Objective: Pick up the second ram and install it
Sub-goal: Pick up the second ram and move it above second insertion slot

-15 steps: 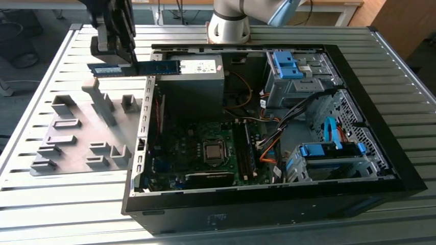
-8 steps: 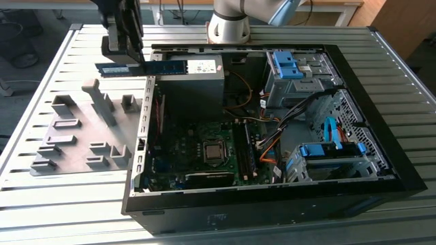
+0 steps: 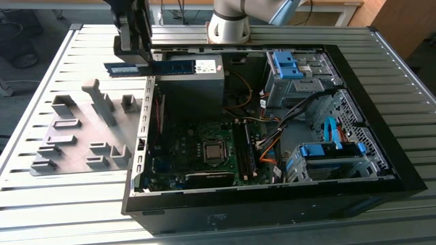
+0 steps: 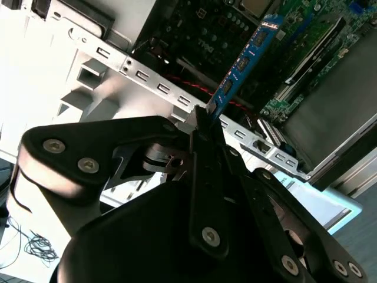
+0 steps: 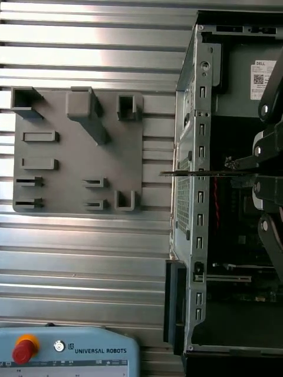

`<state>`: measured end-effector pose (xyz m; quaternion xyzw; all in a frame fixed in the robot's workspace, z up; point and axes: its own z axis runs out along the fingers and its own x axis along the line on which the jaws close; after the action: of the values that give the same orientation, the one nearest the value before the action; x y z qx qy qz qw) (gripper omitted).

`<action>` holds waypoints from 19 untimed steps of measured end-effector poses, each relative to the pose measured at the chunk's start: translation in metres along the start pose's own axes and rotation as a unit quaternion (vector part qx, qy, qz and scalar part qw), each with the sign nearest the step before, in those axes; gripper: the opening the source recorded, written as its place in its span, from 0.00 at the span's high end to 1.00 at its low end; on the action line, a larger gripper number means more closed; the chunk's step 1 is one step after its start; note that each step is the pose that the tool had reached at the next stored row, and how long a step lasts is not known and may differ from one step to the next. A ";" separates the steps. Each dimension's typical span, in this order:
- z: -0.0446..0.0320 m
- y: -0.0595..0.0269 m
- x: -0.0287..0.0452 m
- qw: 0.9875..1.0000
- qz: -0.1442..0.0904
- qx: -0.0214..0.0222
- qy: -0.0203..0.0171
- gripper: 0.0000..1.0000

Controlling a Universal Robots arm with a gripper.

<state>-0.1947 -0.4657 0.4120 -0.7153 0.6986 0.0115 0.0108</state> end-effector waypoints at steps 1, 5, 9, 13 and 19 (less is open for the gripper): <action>0.0000 -0.0014 0.0000 1.000 0.000 0.000 0.000 0.86; 0.0000 -0.0081 0.0002 1.000 0.000 0.000 0.000 0.86; -0.0001 -0.0178 0.0004 1.000 0.000 0.000 0.000 0.86; 0.0000 -0.0285 0.0007 1.000 0.000 0.000 0.000 0.86; 0.0000 -0.0421 0.0010 1.000 0.000 0.000 0.000 0.86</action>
<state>-0.1526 -0.4657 0.4120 -0.7153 0.6986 0.0115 0.0108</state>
